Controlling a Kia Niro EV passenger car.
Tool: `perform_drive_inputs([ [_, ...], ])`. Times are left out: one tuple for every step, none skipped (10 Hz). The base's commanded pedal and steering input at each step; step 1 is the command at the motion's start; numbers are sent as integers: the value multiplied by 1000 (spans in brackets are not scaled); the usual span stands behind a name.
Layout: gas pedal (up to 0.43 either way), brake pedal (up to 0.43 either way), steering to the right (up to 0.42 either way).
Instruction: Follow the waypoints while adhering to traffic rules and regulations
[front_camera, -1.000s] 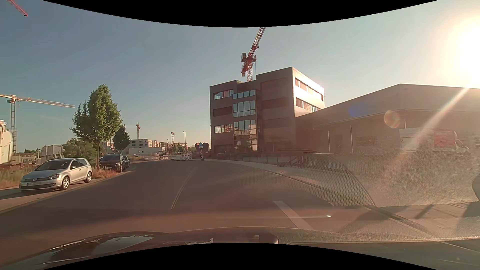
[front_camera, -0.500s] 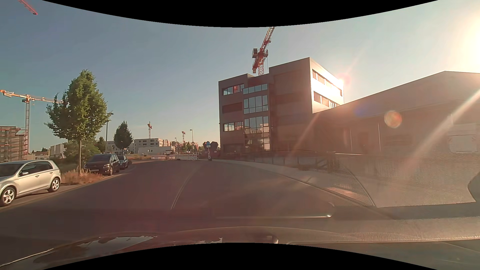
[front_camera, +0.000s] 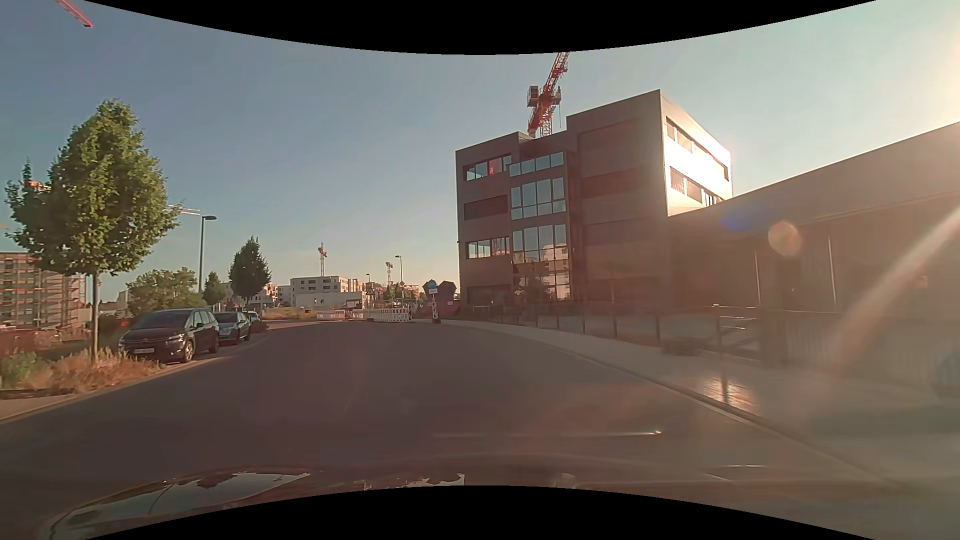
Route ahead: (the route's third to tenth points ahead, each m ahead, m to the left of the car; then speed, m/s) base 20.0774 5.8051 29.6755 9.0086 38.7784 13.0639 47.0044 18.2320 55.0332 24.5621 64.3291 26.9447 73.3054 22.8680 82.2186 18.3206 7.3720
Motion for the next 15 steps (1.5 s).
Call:
perform_drive_inputs([
  [67,0,-61],
  [67,0,-61],
  [67,0,-61],
  [67,0,-62],
  [67,0,-63],
  [67,0,-64],
  [67,0,-65],
  [67,0,-65],
  [67,0,-66],
  [67,0,-66],
  [67,0,-66],
  [67,0,-66],
  [67,0,-66],
  [67,0,-66],
  [67,0,-67],
])
